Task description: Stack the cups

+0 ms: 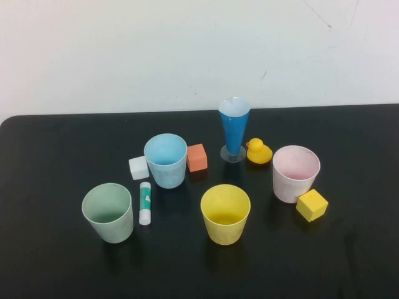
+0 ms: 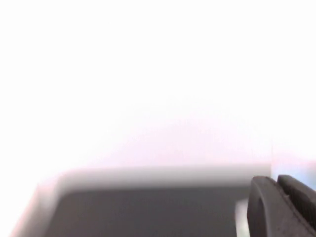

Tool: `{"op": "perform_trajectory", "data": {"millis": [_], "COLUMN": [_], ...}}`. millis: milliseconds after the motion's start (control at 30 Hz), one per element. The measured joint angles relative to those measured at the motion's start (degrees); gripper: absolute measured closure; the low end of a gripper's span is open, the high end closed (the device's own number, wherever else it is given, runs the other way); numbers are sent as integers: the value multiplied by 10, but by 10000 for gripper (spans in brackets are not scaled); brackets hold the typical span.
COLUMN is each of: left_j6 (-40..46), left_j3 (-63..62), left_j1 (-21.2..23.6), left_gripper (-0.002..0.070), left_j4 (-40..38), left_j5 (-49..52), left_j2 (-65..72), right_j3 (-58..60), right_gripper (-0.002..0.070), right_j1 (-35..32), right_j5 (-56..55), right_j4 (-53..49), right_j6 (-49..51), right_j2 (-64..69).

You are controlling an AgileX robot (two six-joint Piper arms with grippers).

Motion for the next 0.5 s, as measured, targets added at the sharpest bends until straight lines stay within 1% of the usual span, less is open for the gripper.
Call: {"op": "perform_trajectory", "data": {"millis": [100,300,400,500], "left_j6": [0,0,0,-2], "left_j3": [0,0,0,0], "left_j1": [0,0,0,0], "left_gripper": [677,677,677,677], "left_j4": [0,-3,-5,-10], "left_j5": [-128,-315,-380,-430], "left_j2": [0,0,0,0], "right_j3": [0,0,0,0], "right_gripper": [666,666,666,666], "right_j1": [0,0,0,0], "right_j5": [-115,-303,-360,-373], "right_j4": [-6,-9,37,120], "right_j6": [8,52,39,7], "right_j2": [0,0,0,0]}}
